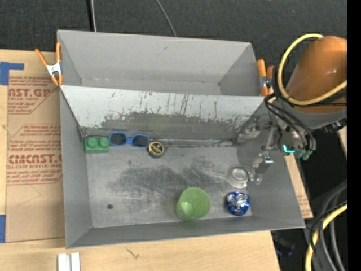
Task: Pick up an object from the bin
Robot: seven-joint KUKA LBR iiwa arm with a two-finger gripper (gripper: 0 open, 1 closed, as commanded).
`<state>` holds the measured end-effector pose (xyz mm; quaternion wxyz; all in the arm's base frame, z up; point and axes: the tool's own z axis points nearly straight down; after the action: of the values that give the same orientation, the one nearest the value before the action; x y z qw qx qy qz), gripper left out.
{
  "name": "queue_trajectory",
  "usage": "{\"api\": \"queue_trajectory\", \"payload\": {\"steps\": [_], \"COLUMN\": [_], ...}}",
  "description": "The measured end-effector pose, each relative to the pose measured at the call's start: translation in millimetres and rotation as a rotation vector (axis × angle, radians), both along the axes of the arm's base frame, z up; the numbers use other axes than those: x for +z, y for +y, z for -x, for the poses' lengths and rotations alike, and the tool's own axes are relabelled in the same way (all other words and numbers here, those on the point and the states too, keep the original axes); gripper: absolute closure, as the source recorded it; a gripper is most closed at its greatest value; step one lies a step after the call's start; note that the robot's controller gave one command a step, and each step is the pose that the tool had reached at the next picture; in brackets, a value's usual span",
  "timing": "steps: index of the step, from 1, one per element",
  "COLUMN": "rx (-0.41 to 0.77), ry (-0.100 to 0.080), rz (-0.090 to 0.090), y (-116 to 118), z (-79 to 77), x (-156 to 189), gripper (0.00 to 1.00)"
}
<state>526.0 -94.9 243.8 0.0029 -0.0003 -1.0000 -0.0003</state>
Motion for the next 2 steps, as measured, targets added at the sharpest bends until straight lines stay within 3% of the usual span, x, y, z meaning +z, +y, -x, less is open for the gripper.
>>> {"api": "queue_trajectory", "payload": {"steps": [1,2], "rx": [0.038,-0.075], "ry": [-0.002,-0.006], "rz": [-0.001,-0.001], "y": [35,25], "z": [26.3,-34.0], "x": [-164,-170], "gripper": [0.0,0.0]}}
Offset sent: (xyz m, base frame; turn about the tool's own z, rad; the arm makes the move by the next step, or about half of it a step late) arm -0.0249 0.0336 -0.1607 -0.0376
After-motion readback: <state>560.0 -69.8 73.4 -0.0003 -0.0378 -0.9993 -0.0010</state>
